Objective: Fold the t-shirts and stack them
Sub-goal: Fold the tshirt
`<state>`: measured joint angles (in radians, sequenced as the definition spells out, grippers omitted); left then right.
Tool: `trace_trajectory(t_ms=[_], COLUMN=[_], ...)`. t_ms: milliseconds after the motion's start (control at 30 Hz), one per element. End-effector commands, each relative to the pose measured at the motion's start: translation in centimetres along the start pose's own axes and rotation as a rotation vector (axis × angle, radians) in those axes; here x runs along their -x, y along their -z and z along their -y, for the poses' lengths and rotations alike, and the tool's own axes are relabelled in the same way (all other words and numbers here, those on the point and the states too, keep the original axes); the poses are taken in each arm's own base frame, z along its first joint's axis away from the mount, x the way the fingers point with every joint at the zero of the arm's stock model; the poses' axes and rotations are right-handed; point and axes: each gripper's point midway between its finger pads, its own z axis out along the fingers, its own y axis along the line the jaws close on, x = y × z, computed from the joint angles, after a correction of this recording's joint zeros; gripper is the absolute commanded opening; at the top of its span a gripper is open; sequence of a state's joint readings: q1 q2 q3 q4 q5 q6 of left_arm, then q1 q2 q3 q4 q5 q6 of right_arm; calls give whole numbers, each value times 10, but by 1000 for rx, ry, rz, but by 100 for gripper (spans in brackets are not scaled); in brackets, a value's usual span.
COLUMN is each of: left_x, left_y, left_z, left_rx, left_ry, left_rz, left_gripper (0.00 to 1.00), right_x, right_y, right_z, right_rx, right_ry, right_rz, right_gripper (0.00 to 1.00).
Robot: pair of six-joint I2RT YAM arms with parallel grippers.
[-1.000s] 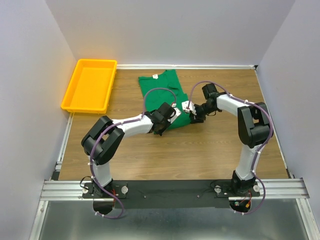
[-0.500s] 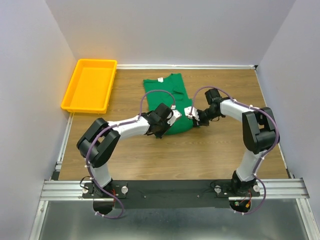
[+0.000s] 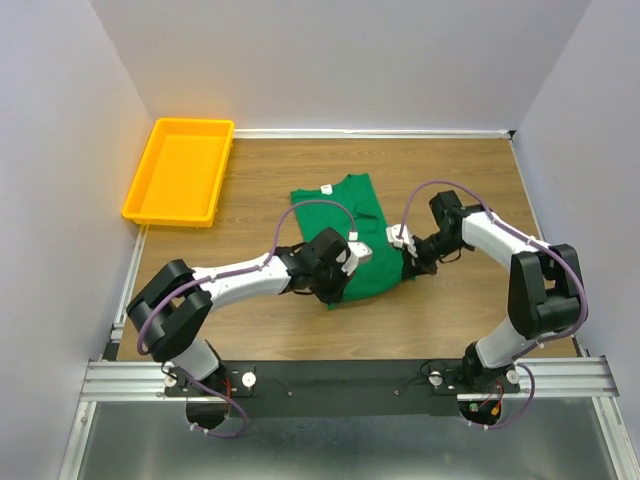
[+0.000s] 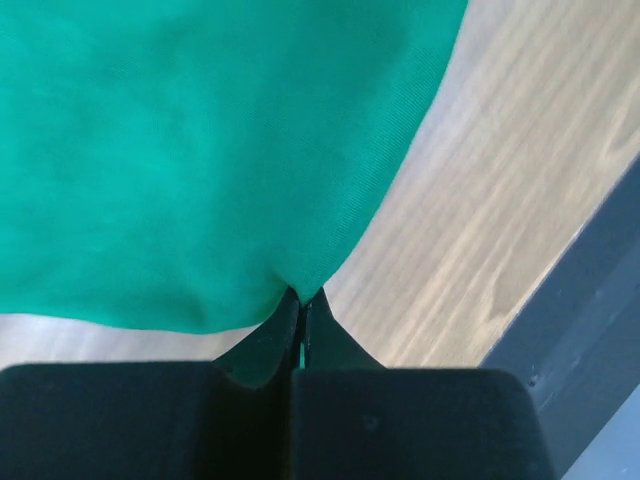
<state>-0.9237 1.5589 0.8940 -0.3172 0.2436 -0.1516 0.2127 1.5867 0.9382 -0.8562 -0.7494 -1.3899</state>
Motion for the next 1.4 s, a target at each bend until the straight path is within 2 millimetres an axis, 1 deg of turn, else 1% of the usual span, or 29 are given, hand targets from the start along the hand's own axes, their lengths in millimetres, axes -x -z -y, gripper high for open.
trace_trajectory(t_ms=[0,67,100,133,167,200,233,300,333,367,400,467,500,567,600,633,767,900,933,967,1000,1033,1133,1167,1200,1233,1300,1333,1367], left_x=[47,66,76,75,88,91,105,112,128,132,129,141,139,148,147,155,168,178,174,171,171,160,151,133,132,118,114,99,95], left_y=[16,26,31,32,39,46,54,62,71,73,68,75,69,81,79,87,88,90,88,87,90,81,75,64,65,52,51,42,34], left_z=[-22,-48,-62,-72,-82,-107,-117,-146,-155,-164,-181,-196,-206,-227,-235,-244,-258,-248,-243,-239,-232,-222,-189,-179,-165,-146,-117,-106,-77], left_rx=[45,99,127,143,165,202,217,263,278,286,300,314,319,356,361,373,374,322,294,282,271,243,197,174,162,135,98,87,44], left_ry=[11,10,-3,18,-2,26,-1,13,4,6,14,15,21,35,43,44,28,-5,-4,2,-4,4,1,17,9,24,18,36,33], left_rz=[121,158,175,173,200,209,233,247,277,279,256,272,257,282,278,301,316,331,325,322,328,306,295,258,268,238,252,230,218], left_gripper=[0,0,0,0,0,0,0,0,0,0,0,0,0,0,0,0,0,0,0,0,0,0,0,0,0,0,0,0,0], right_x=[29,43,57,52,65,63,67,73,75,90,80,84,90,93,107,103,121,123,122,105,115,111,92,90,70,77,69,64,57], right_y=[11,17,28,21,31,26,27,29,29,42,30,30,31,29,41,31,33,31,32,19,32,32,26,26,11,22,19,19,17], right_z=[34,64,86,86,107,120,140,161,171,192,205,228,250,269,285,297,319,311,306,293,284,276,230,219,194,180,154,127,112], right_rx=[-40,-71,-111,-93,-128,-123,-139,-157,-166,-209,-198,-221,-251,-274,-315,-323,-362,-340,-338,-306,-318,-316,-271,-266,-216,-229,-204,-188,-176], right_ry=[-65,-67,-45,-63,-50,-68,-67,-60,-75,-42,-74,-111,-103,-151,-129,-175,-164,-128,-115,-116,-74,-29,-35,-10,-54,-29,-22,-32,-26], right_rz=[101,121,139,137,149,150,156,164,168,183,180,191,203,226,251,270,333,341,333,304,303,285,238,226,203,203,189,178,163], right_gripper=[1,1,1,1,1,1,0,0,1,0,1,0,1,1,1,1,0,1,1,1,1,0,1,1,1,1,1,1,1])
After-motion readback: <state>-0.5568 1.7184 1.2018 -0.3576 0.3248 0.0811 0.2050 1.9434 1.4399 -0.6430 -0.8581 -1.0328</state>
